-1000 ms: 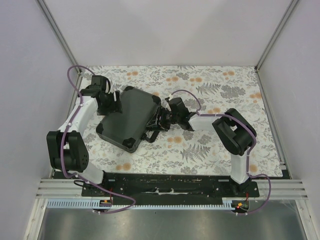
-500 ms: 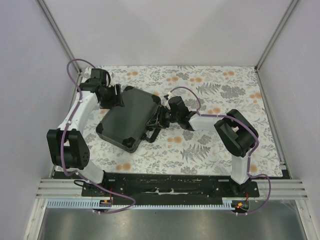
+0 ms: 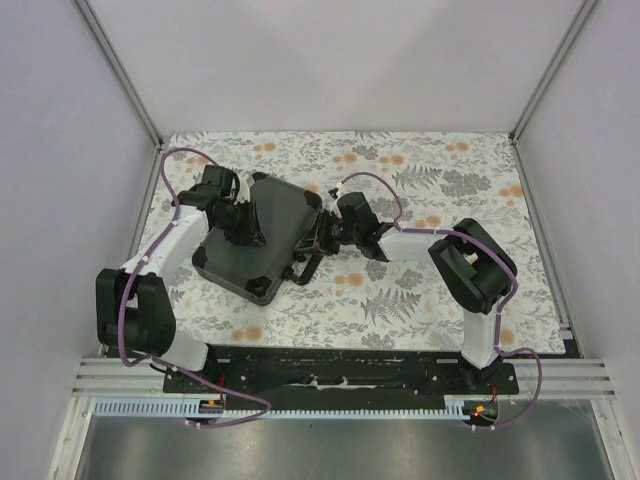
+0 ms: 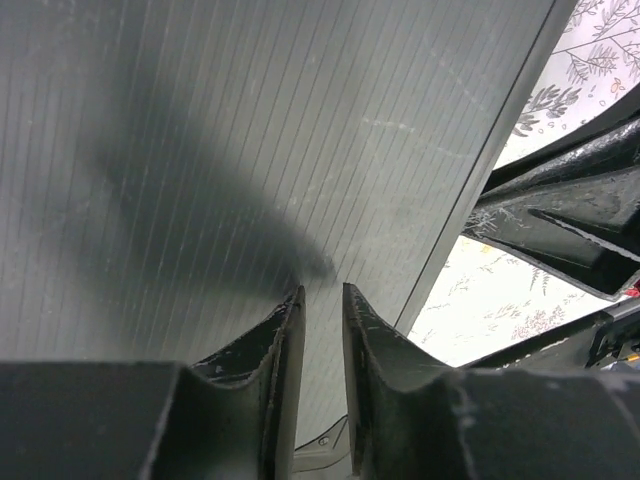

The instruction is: Pack up texas hold em set

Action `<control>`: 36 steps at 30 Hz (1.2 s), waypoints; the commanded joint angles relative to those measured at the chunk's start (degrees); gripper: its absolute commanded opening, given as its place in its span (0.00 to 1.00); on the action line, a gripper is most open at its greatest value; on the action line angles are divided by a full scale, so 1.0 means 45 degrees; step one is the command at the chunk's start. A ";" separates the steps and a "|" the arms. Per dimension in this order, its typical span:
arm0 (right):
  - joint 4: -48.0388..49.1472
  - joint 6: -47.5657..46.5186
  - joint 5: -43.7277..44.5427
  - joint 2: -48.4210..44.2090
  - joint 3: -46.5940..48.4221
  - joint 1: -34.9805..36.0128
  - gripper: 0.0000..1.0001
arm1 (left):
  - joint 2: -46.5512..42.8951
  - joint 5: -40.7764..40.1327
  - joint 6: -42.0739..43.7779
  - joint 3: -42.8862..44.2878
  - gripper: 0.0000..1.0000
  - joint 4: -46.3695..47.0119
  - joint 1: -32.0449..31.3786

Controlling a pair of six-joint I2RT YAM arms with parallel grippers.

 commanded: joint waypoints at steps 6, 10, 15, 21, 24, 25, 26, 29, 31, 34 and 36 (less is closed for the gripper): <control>0.3156 0.0313 -0.0466 0.0396 0.0033 0.0167 0.20 | 0.0201 -0.1103 -0.0955 -0.0853 0.16 0.0274 -0.0975; 0.3118 0.0254 -0.0368 0.0455 -0.0084 0.0206 0.11 | 0.0241 -0.1259 -0.0975 -0.0736 0.10 0.0235 -0.1034; 0.2728 0.0215 -0.0310 -0.0187 -0.0104 0.0206 0.09 | 0.0182 -0.1397 -0.0975 0.0024 0.08 -0.0058 -0.1034; 0.1148 -0.0019 -0.0212 -0.1224 0.0461 0.0206 0.12 | 0.0182 -0.1299 -0.0917 0.2092 0.09 -0.0488 -0.1034; 0.0288 -0.0311 -0.0018 -0.1692 0.0638 0.0186 0.28 | 0.0298 -0.1299 -0.0858 0.3245 0.13 -0.0703 -0.1034; 0.0015 -0.0370 0.0119 -0.1829 0.0619 0.0206 0.34 | 0.0338 -0.1299 -0.0838 0.3558 0.15 -0.0722 -0.1034; -0.0201 -0.0487 0.0197 -0.1927 0.0580 0.0186 0.38 | 0.0377 -0.1299 -0.0858 0.3832 0.15 -0.0761 -0.1034; -0.0904 -0.0722 0.0568 -0.2181 0.0443 0.0206 0.41 | 0.0591 -0.1571 -0.0682 0.4594 0.18 -0.0995 -0.0976; -0.1353 -0.0819 0.0938 -0.2298 0.0326 0.0206 0.40 | 0.0728 -0.1767 -0.0585 0.4927 0.21 -0.1074 -0.0723; -0.2407 -0.1112 0.1680 -0.2280 0.0326 0.0206 0.30 | 0.0904 -0.1846 -0.0623 0.5279 0.33 -0.0957 -0.0079; -0.3168 -0.1327 0.2265 -0.2202 0.0345 0.0283 0.25 | 0.1118 -0.2040 -0.0623 0.5378 0.44 -0.0860 0.0448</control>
